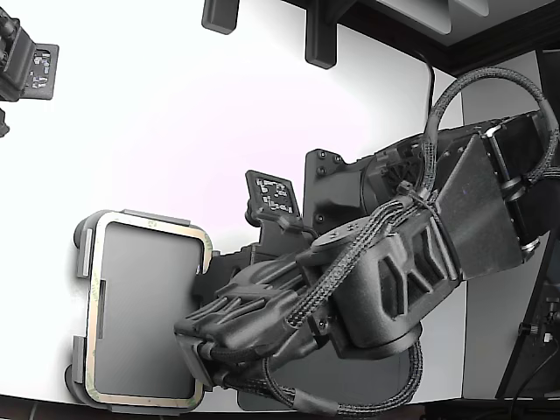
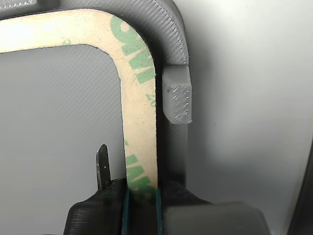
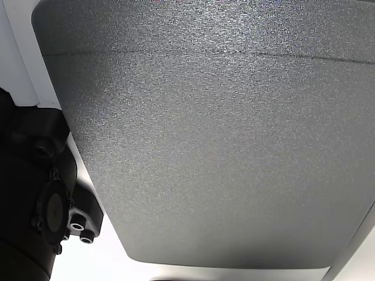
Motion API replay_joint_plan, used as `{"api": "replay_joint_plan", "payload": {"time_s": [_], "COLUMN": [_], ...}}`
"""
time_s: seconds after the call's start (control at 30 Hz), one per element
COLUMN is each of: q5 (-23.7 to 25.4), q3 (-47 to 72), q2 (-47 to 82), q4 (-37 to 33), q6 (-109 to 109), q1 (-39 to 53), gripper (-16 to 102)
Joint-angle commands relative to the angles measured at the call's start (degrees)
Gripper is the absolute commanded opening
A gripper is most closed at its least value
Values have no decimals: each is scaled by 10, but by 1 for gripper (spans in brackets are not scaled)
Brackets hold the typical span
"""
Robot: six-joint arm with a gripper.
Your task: Grab top frame and put it into gray box.
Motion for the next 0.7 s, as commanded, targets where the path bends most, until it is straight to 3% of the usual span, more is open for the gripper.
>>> {"api": "replay_joint_plan", "payload": {"time_s": [0.0,0.67], "q5": [-1,-6], "q3": [-7,-14], "q2": [13,1], "q4": [7,7], "q6": [3,-5], "q1": [-9,-13], "gripper": [-13,-12]}}
